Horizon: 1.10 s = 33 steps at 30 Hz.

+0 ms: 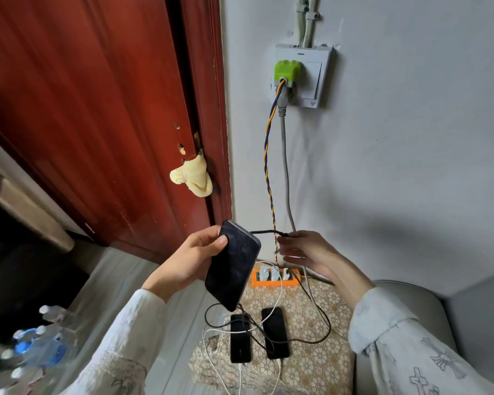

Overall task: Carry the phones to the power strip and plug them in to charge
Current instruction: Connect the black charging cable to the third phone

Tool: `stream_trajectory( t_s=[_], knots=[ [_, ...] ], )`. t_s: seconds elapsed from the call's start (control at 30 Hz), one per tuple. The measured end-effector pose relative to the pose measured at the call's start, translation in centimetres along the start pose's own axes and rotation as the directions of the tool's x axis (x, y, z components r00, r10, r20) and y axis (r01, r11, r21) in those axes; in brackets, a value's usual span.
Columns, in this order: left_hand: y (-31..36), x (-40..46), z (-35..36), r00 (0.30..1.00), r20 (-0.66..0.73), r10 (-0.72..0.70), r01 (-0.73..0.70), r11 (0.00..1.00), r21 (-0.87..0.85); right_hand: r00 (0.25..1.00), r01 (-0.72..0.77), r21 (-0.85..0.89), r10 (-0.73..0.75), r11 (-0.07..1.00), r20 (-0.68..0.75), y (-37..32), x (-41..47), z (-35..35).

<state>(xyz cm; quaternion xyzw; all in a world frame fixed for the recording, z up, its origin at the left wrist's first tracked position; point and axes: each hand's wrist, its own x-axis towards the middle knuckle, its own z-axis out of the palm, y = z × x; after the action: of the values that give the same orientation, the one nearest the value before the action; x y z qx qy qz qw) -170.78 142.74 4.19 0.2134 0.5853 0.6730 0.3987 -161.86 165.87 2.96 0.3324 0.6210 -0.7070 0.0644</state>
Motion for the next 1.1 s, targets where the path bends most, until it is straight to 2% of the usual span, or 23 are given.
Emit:
stream_trajectory(
  t_s=[0.03,0.07,0.1,0.13,0.17,0.2,0.33,0.47,0.57,0.67,0.8,0.9,1.0,1.1],
  knots=[
    [-0.4,-0.3,-0.2,1.0,0.028,-0.013,0.014,1.0,-0.021,0.997,-0.053,0.286,0.035,0.957,0.069,0.0,0.0,-0.2],
    [-0.7,-0.6,-0.4,0.998,0.053,-0.028,0.03,0.999,-0.041,0.995,-0.083,0.527,0.037,0.846,0.098,0.0,0.2,-0.4],
    [-1.0,-0.9,-0.5,0.996,0.072,-0.044,0.047,0.998,-0.052,0.997,-0.074,0.695,0.03,0.716,0.076,-0.1,0.5,-0.6],
    [-1.3,-1.2,-0.6,0.995,0.085,-0.06,0.065,0.996,-0.056,0.999,-0.047,0.797,0.032,0.602,0.035,-0.2,1.0,-0.7],
    [-1.5,-1.5,-0.7,0.993,0.089,-0.074,0.079,0.995,-0.06,0.999,-0.014,0.844,0.051,0.536,-0.016,-0.4,1.5,-0.8],
    [-1.8,-1.7,-0.7,0.993,0.082,-0.086,0.091,0.994,-0.067,0.995,0.006,0.848,0.084,0.53,-0.059,-0.6,1.8,-0.7],
    [-2.3,-2.0,-1.2,0.993,-0.016,-0.119,0.117,0.99,-0.08,0.982,-0.001,0.749,0.141,0.663,-0.124,-0.2,2.5,-0.1],
    [-2.5,-1.9,-1.7,0.983,-0.122,-0.134,0.126,0.989,-0.076,0.994,-0.023,0.649,0.085,0.76,-0.064,-0.2,2.2,0.7],
    [-2.9,-2.2,-2.3,0.97,-0.197,-0.142,0.112,0.981,-0.157,0.998,-0.015,0.58,0.05,0.814,-0.044,-0.6,1.9,0.9],
    [-3.3,-2.5,-2.9,0.947,-0.28,-0.157,0.09,0.967,-0.238,1.0,-0.005,0.434,0.016,0.901,-0.023,-0.8,1.4,0.9],
    [-3.3,-2.1,-3.2,0.867,-0.458,-0.196,0.06,0.954,-0.295,0.997,0.031,0.242,-0.048,0.97,0.062,-0.3,0.9,1.0],
    [-3.2,-1.5,-3.3,0.792,-0.562,-0.238,0.035,0.937,-0.348,0.978,0.077,0.21,-0.115,0.975,0.175,0.4,0.1,1.3],
    [-3.1,-1.0,-3.3,0.741,-0.608,-0.284,0.024,0.917,-0.399,0.953,0.102,0.173,-0.146,0.98,0.267,0.7,-0.6,2.0],
    [-2.8,-0.8,-3.1,0.719,-0.624,-0.307,0.001,0.897,-0.441,0.942,0.142,0.058,-0.153,0.988,0.3,0.9,-1.1,2.8]
  ],
)
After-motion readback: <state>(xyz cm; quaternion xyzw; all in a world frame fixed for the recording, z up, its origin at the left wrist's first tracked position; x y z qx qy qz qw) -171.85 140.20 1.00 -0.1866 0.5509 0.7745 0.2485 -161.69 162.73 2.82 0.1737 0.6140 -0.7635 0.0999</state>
